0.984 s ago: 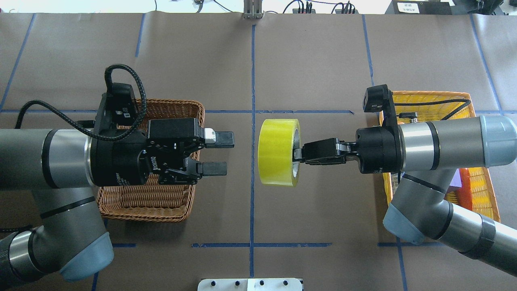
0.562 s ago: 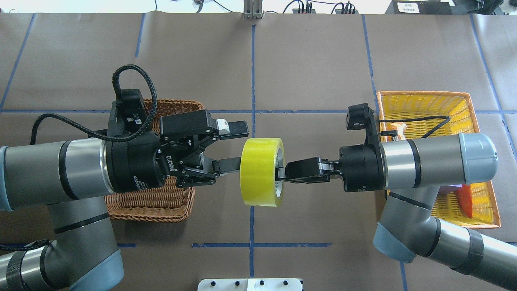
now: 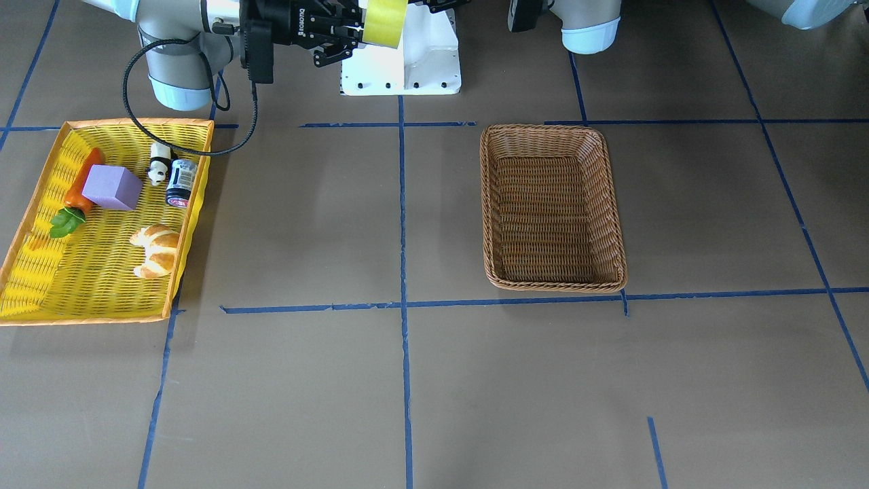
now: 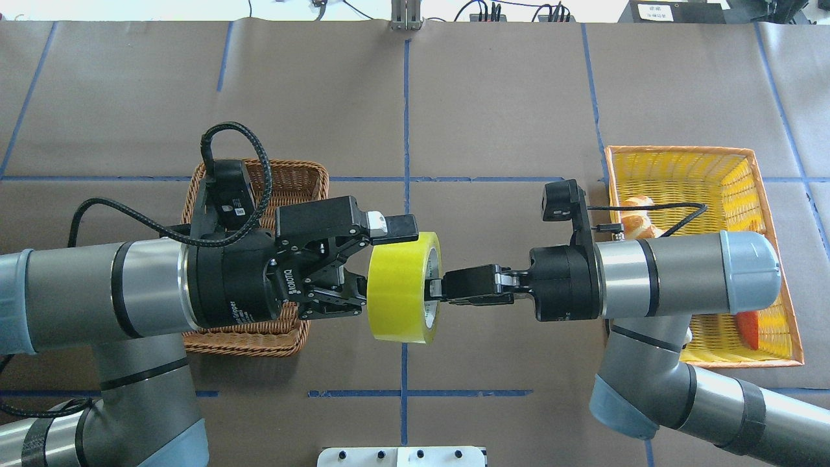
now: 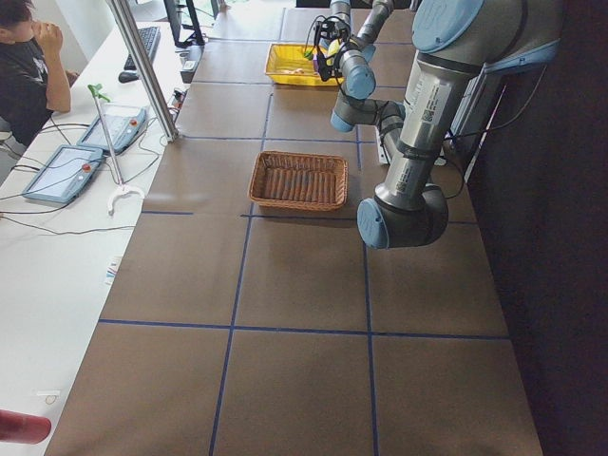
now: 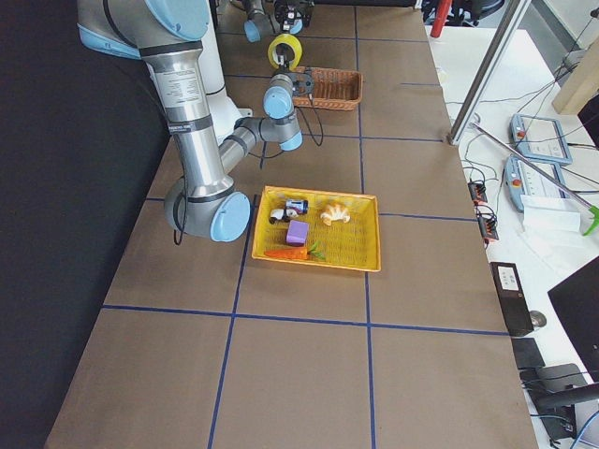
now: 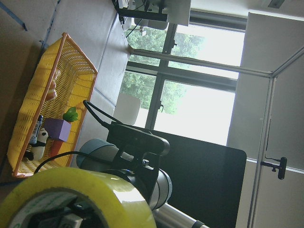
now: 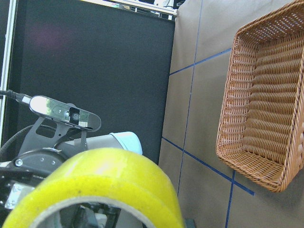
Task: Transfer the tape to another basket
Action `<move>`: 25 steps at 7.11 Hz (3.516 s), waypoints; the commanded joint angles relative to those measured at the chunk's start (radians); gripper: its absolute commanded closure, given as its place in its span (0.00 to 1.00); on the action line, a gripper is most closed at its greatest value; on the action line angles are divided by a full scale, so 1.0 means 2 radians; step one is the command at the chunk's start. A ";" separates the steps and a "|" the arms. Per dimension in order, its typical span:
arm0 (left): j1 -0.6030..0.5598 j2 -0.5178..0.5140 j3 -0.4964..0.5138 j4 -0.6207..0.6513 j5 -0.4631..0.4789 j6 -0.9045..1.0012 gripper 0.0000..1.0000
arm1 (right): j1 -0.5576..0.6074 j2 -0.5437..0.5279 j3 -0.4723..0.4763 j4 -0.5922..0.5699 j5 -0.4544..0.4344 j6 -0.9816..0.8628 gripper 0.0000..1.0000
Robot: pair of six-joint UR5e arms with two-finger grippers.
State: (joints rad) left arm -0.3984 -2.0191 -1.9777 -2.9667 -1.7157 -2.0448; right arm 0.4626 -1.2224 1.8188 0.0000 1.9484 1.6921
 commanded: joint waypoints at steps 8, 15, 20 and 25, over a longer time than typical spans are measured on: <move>0.012 -0.001 -0.020 -0.001 0.001 -0.016 1.00 | 0.001 0.002 0.006 0.001 -0.001 0.000 0.00; -0.034 0.050 -0.014 0.044 0.030 0.002 1.00 | 0.205 -0.028 0.029 -0.199 0.226 -0.002 0.00; -0.093 0.051 -0.013 0.395 -0.045 0.217 1.00 | 0.277 -0.045 0.030 -0.514 0.221 -0.257 0.00; -0.107 0.046 0.046 0.580 -0.054 0.362 1.00 | 0.389 -0.110 0.043 -0.803 0.175 -0.763 0.00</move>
State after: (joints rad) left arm -0.6187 -1.9198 -1.9540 -1.8346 -1.8254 -1.3455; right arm 1.1580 -1.3982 1.8946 -1.4816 2.2974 0.4299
